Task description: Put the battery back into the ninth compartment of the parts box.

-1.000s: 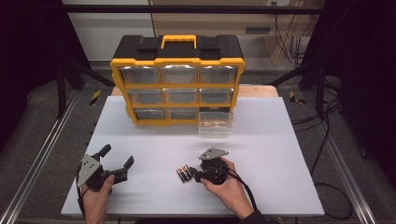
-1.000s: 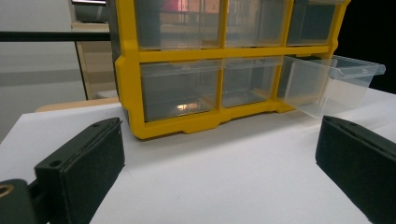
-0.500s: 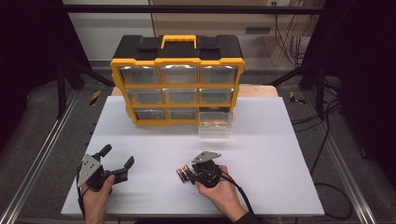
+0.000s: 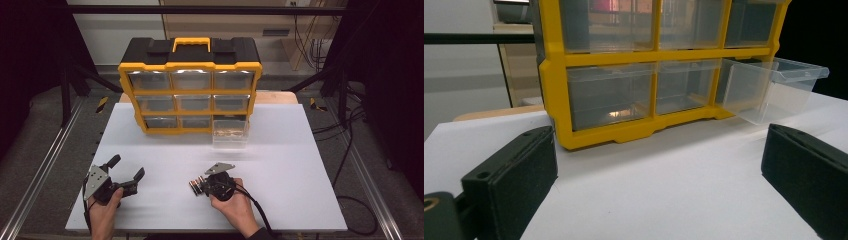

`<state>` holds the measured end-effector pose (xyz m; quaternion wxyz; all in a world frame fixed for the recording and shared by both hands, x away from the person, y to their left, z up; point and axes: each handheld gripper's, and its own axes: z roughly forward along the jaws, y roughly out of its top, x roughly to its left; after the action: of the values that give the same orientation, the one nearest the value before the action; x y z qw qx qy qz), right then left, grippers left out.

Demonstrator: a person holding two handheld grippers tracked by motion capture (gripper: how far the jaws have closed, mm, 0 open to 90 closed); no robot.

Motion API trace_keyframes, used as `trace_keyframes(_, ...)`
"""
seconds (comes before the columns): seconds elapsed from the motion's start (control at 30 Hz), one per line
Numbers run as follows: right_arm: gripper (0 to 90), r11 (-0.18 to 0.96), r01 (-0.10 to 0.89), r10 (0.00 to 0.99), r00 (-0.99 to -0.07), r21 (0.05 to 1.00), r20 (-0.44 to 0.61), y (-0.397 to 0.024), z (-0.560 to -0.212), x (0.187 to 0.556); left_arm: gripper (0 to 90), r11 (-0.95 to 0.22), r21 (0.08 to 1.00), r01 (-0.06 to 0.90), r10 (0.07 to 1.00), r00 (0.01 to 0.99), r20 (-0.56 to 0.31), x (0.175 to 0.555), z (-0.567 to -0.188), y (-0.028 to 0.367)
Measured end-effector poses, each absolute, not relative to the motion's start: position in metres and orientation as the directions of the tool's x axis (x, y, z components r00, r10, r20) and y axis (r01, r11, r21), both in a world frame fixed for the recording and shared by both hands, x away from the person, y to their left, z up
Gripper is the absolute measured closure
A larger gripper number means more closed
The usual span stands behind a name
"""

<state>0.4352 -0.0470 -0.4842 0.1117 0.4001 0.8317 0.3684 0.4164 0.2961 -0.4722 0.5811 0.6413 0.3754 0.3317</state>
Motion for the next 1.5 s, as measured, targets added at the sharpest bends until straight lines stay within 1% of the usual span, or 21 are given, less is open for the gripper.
trace_keyframes(0.13, 76.4, 0.411, 0.581, 0.756, -0.647, 0.703, 0.093, -0.046, -0.486, 0.434, 1.2, -0.044, 0.994, 0.097, 0.866, 0.499, -0.011, 0.417, -0.472, 0.296)
trace_keyframes(0.17, 76.7, 0.385, 0.599, 0.761, -0.636, 0.702, 0.126, -0.047, -0.487, 0.435, 1.2, -0.044, 0.994, 0.097, 0.866, 0.500, -0.010, 0.417, -0.472, 0.296)
trace_keyframes(0.2, 76.7, 0.378, 0.602, 0.761, -0.635, 0.703, 0.133, -0.049, -0.487, 0.435, 1.2, -0.044, 0.994, 0.097, 0.866, 0.500, -0.010, 0.417, -0.472, 0.296)
trace_keyframes(0.3, 76.7, 0.369, 0.593, 0.763, -0.633, 0.715, 0.131, -0.052, -0.487, 0.435, 1.2, -0.047, 0.994, 0.098, 0.865, 0.501, -0.009, 0.416, -0.472, 0.296)
trace_keyframes(0.4, 76.7, 0.338, 0.578, 0.767, -0.627, 0.743, 0.139, -0.063, -0.486, 0.436, 1.2, -0.045, 0.994, 0.097, 0.865, 0.501, -0.010, 0.416, -0.473, 0.296)
trace_keyframes(0.43, 76.8, 0.318, 0.553, 0.768, -0.627, 0.770, 0.134, -0.073, -0.484, 0.436, 1.2, -0.046, 0.995, 0.094, 0.866, 0.499, -0.007, 0.416, -0.472, 0.296)
trace_keyframes(0.57, 76.7, 0.287, 0.518, 0.778, -0.617, 0.805, 0.119, -0.090, -0.481, 0.436, 1.2, -0.041, 0.995, 0.092, 0.868, 0.497, -0.010, 0.416, -0.472, 0.297)
trace_keyframes(0.7, 76.7, 0.285, 0.509, 0.793, -0.602, 0.812, 0.098, -0.105, -0.481, 0.436, 1.2, -0.042, 0.995, 0.089, 0.872, 0.490, -0.006, 0.415, -0.472, 0.297)
trace_keyframes(0.77, 76.7, 0.252, 0.496, 0.798, -0.592, 0.831, 0.111, -0.115, -0.478, 0.434, 1.2, -0.042, 0.995, 0.086, 0.875, 0.485, -0.005, 0.414, -0.472, 0.296)
trace_keyframes(0.93, 76.7, 0.210, 0.485, 0.812, -0.570, 0.849, 0.125, -0.127, -0.472, 0.433, 1.2, -0.040, 0.996, 0.084, 0.878, 0.479, -0.006, 0.413, -0.472, 0.297)
trace_keyframes(1.27, 76.7, 0.152, 0.457, 0.843, -0.523, 0.876, 0.126, -0.155, -0.451, 0.437, 1.3, -0.036, 0.996, 0.081, 0.881, 0.473, -0.007, 0.413, -0.473, 0.299)
trace_keyframes(1.5, 76.7, 0.171, 0.417, 0.844, -0.530, 0.892, 0.086, -0.168, -0.414, 0.447, 1.4, -0.037, 0.996, 0.077, 0.883, 0.470, -0.003, 0.412, -0.472, 0.300)
